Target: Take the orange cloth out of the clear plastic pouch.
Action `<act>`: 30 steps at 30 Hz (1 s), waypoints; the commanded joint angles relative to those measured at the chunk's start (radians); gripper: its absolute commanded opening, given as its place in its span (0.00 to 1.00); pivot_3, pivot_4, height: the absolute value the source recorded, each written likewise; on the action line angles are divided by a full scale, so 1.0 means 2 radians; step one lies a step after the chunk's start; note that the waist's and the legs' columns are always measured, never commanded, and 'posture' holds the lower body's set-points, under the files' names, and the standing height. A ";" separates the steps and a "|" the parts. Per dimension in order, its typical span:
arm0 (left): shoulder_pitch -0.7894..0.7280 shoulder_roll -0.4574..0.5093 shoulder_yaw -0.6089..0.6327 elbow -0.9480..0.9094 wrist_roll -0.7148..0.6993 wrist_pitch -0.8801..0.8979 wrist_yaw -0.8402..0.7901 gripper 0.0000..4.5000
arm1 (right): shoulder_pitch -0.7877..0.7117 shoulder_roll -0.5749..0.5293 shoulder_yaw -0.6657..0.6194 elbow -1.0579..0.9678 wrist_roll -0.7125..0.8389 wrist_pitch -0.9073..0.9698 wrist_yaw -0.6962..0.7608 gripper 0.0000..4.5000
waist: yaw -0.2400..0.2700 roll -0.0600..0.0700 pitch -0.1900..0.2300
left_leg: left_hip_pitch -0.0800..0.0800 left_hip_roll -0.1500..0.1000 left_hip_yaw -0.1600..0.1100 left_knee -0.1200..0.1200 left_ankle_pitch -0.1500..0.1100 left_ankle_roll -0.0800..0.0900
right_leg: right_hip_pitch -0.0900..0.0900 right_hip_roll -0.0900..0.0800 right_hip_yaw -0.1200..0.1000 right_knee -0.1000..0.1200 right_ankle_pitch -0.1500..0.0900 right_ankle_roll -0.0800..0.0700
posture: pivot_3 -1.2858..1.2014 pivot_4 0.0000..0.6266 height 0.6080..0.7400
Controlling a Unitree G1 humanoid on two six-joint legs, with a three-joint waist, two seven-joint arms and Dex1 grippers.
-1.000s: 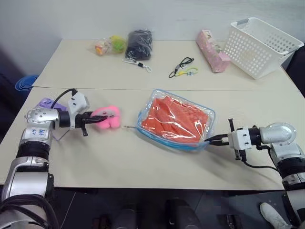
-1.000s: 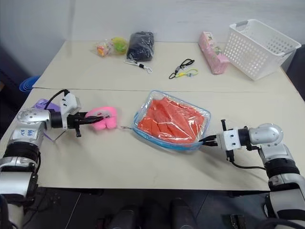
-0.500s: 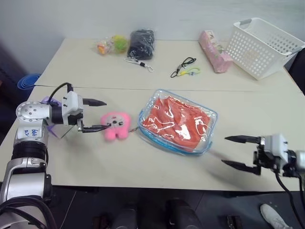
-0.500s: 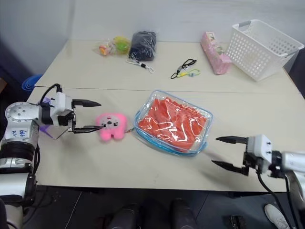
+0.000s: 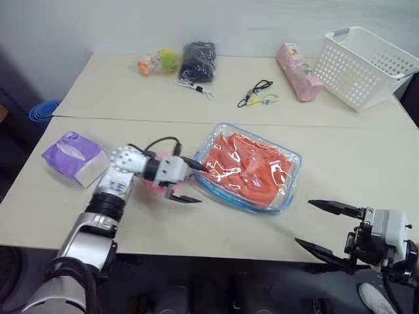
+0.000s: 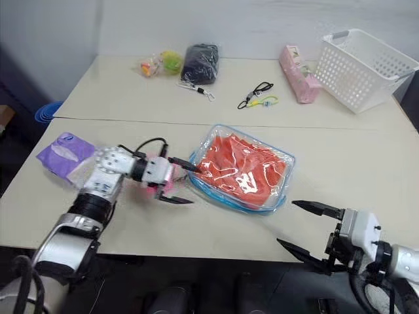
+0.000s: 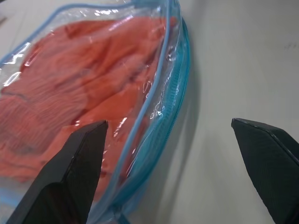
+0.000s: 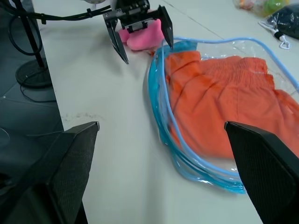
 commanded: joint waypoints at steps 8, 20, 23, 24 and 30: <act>-0.068 -0.014 -0.012 0.104 0.049 -0.094 0.054 0.73 | 0.069 0.053 -0.015 -0.038 -0.043 -0.041 -0.024 1.00 | 0.003 0.000 0.000 | 0.000 0.000 0.000 0.000 0.000 0.000 | 0.000 0.000 0.000 0.000 0.000 0.000 | 0.52 0.24 1.00; -0.068 -0.047 0.031 0.089 -0.049 0.019 -0.040 0.01 | 0.085 0.069 0.002 -0.055 -0.047 -0.047 -0.034 1.00 | 0.003 0.000 0.000 | 0.000 0.000 0.000 0.000 0.000 0.000 | 0.000 0.000 0.000 0.000 0.000 0.000 | 0.52 0.24 1.00; -0.060 -0.047 0.040 0.059 -0.067 0.099 -0.047 0.01 | 0.094 0.060 0.017 -0.078 -0.039 -0.029 -0.033 1.00 | 0.002 0.000 0.000 | 0.000 0.000 0.000 0.000 0.000 0.000 | 0.000 0.000 0.000 0.000 0.000 0.000 | 0.52 0.24 1.00; -0.057 -0.048 0.042 0.047 -0.069 0.130 -0.041 0.01 | 0.091 0.057 0.024 -0.087 -0.035 -0.017 -0.039 1.00 | 0.002 0.000 0.000 | 0.000 0.000 0.000 0.000 0.000 0.000 | 0.000 0.000 0.000 0.001 0.000 0.000 | 0.52 0.24 1.00; -0.040 -0.075 0.049 -0.036 -0.088 0.285 0.019 0.01 | -0.017 0.052 0.118 -0.138 -0.010 0.126 -0.155 1.00 | 0.001 0.000 0.000 | 0.000 0.000 -0.001 0.000 0.000 0.000 | 0.000 0.000 0.000 0.001 0.000 0.000 | 0.52 0.24 1.00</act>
